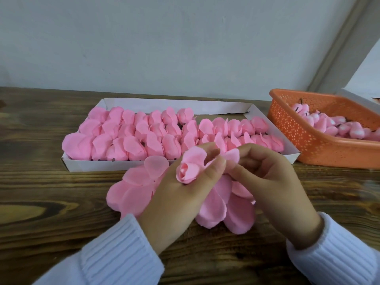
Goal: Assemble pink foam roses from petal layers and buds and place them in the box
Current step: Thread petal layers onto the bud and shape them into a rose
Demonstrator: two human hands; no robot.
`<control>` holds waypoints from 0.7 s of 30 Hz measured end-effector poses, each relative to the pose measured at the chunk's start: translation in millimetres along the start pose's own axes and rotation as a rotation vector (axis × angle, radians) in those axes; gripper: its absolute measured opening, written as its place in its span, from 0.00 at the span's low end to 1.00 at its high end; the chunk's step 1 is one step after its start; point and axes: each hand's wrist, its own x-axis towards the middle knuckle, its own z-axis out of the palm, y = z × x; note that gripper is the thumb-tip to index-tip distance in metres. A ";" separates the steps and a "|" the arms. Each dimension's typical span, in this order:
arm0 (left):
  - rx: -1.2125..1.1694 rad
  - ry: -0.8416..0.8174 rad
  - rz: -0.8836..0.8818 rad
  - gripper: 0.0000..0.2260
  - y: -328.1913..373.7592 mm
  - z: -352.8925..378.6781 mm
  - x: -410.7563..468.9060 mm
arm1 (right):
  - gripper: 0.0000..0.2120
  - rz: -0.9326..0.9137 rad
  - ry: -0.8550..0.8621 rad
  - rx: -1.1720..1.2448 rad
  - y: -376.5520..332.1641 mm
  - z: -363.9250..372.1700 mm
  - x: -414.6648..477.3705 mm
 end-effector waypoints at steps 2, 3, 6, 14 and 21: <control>-0.010 0.012 0.000 0.10 -1.6 -0.4 0.1 | 0.04 -0.097 0.025 -0.085 0.4 0.0 -0.8; -0.012 0.003 0.011 0.09 -1.3 -0.6 0.2 | 0.03 -0.131 0.029 -0.115 1.0 -0.1 -1.1; -0.002 -0.044 0.009 0.17 1.1 -1.4 -0.2 | 0.03 -0.211 0.045 -0.166 2.5 -0.5 -2.2; 0.048 -0.177 -0.022 0.13 3.7 0.4 -1.8 | 0.04 -0.378 0.110 -0.302 0.6 1.2 -4.5; 0.096 -0.168 0.031 0.12 3.6 0.5 -2.9 | 0.03 -0.412 -0.006 -0.234 2.2 -0.9 -1.6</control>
